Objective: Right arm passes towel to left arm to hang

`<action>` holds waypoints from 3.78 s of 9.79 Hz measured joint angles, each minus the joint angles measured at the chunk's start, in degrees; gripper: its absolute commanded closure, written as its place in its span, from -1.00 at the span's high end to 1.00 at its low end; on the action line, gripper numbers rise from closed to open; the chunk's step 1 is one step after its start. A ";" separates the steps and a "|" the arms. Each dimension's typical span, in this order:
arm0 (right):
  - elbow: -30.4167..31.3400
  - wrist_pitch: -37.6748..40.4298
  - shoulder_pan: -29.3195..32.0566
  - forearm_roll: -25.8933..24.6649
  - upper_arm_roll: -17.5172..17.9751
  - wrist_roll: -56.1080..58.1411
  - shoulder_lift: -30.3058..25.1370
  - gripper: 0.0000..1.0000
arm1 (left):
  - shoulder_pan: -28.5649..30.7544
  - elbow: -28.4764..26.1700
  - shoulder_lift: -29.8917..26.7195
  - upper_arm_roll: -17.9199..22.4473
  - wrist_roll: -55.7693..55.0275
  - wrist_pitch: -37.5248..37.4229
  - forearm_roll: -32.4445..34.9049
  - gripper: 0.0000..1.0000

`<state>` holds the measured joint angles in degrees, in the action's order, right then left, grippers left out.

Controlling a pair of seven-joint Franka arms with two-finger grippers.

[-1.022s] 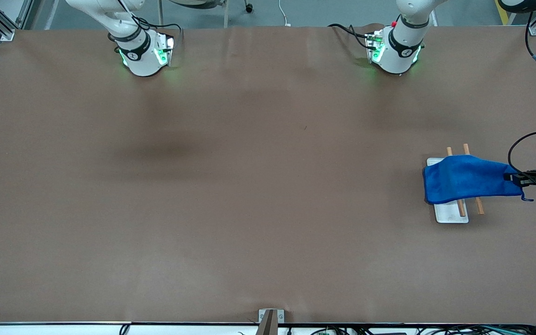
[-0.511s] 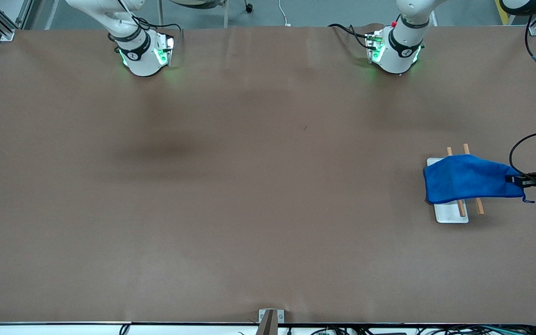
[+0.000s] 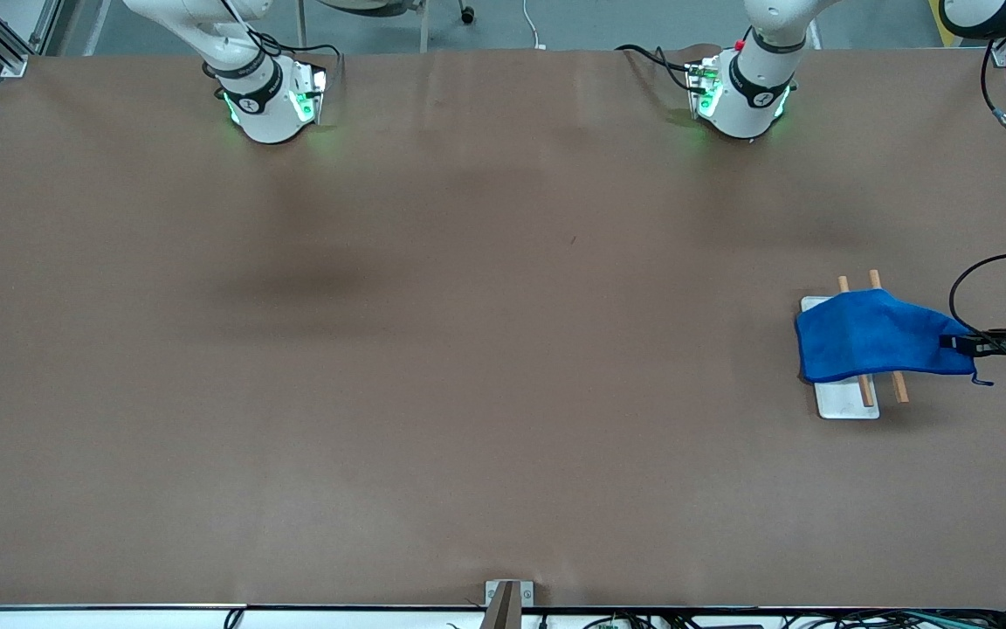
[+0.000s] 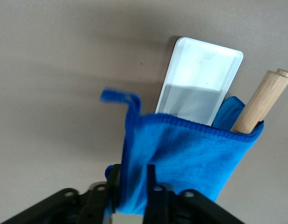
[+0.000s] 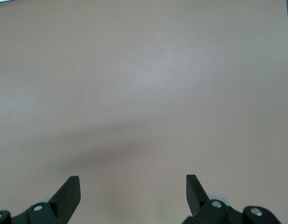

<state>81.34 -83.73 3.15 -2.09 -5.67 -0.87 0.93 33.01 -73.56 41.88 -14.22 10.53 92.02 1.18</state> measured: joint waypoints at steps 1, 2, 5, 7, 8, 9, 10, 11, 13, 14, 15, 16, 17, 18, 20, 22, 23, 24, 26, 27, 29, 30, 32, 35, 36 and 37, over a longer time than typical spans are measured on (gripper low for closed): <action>0.00 0.00 0.00 0.00 0.00 0.00 0.00 1.00 | 0.00 0.03 0.02 0.00 0.78 0.13 0.00 1.00; 0.00 0.01 0.00 0.00 0.00 0.00 0.00 1.00 | 0.00 0.23 0.02 -0.02 1.11 0.19 0.00 1.00; 0.00 0.02 0.00 0.00 0.00 0.00 0.00 1.00 | -0.29 1.78 -1.82 -0.79 1.11 0.34 0.00 1.00; 0.01 0.03 0.00 0.00 0.00 0.00 0.00 1.00 | -2.36 2.48 -6.65 -1.41 -1.96 0.26 0.00 1.00; 0.02 0.03 0.00 0.00 -0.01 0.00 0.00 1.00 | -4.13 2.59 -9.74 -1.50 -4.83 0.18 0.00 1.00; 0.03 0.03 0.00 0.00 -0.01 0.00 0.00 1.00 | -5.95 2.62 -12.70 -1.65 -7.65 -0.12 0.00 1.00; 0.04 0.03 0.00 0.00 0.00 0.00 0.00 1.00 | -7.41 2.63 -15.41 -2.00 -10.22 -1.14 0.00 1.00; 0.07 0.04 0.00 0.00 0.00 0.00 0.00 1.00 | -8.04 2.64 -17.75 -2.79 -11.31 -2.41 0.00 1.00; 0.08 0.04 0.00 0.00 0.01 -0.01 0.00 1.00 | -8.09 2.62 -21.15 -4.35 -11.63 -4.43 0.01 1.00; 0.08 0.04 0.00 0.00 0.01 -0.01 0.00 1.00 | -8.06 2.66 -22.69 -4.54 -11.63 -4.88 0.01 1.00; 0.09 0.04 0.00 0.00 0.00 -0.01 0.00 1.00 | -7.88 2.75 -24.46 -5.35 -11.62 -5.60 0.01 1.00; 0.10 0.04 0.00 0.00 0.01 -0.01 0.00 1.00 | -7.80 2.82 -26.43 -7.10 -11.66 -6.90 0.01 1.00; 0.10 0.04 -0.01 0.00 0.01 -0.01 0.00 1.00 | -7.91 2.85 -28.45 -8.87 -12.04 -8.34 0.01 1.00; 0.10 0.04 -0.01 0.00 0.01 -0.01 0.00 1.00 | -8.05 2.84 -30.50 -10.18 -12.80 -9.10 0.01 1.00; 0.11 0.04 -0.01 0.00 0.01 -0.01 0.00 1.00 | -8.26 2.63 -33.74 -11.94 -13.88 -10.32 0.02 1.00; 0.11 0.04 -0.01 0.00 0.01 -0.01 0.00 1.00 | -14.10 1.03 -35.91 -7.83 -14.04 -10.91 0.02 1.00; 0.12 0.04 -0.01 0.00 0.01 -0.01 0.00 1.00 | -19.83 -0.61 -36.93 -3.01 -14.09 -11.02 0.02 1.00; 0.12 0.04 -0.01 0.00 0.01 -0.01 0.00 1.00 | -24.48 -2.55 -38.05 0.78 -14.09 -11.07 0.02 1.00; 0.12 0.04 -0.01 0.00 0.00 -0.02 0.00 1.00 | -30.91 -8.28 -41.60 5.03 -14.09 -10.63 0.02 1.00; 0.13 0.04 -0.01 0.00 0.00 -0.02 0.00 1.00 | -32.54 -11.80 -44.05 5.80 -14.10 -9.55 0.02 1.00; 0.13 0.05 -0.01 0.00 -0.02 -0.02 0.00 1.00 | -32.98 -17.43 -48.28 6.09 -14.09 -8.20 0.02 1.00; 0.13 0.05 -0.01 0.00 -0.02 -0.02 0.00 1.00 | -32.94 -18.82 -49.37 6.31 -14.09 -7.83 0.02 1.00; 0.14 0.05 -0.01 0.00 -0.02 -0.02 0.00 1.00 | -32.66 -19.46 -49.60 6.73 -14.09 -7.43 0.02 1.00; 0.14 0.05 0.00 0.00 -0.03 -0.02 0.00 1.00 | -32.23 -19.50 -49.54 6.86 -14.09 -7.05 0.02 1.00; 0.14 0.05 0.00 0.00 -0.04 -0.02 0.00 1.00 | -32.24 -19.33 -49.42 6.83 -14.09 -6.86 0.02 1.00; 0.15 0.06 0.00 0.00 -0.06 -0.02 0.00 1.00 | -32.26 -19.17 -49.26 6.73 -14.09 -6.78 0.02 1.00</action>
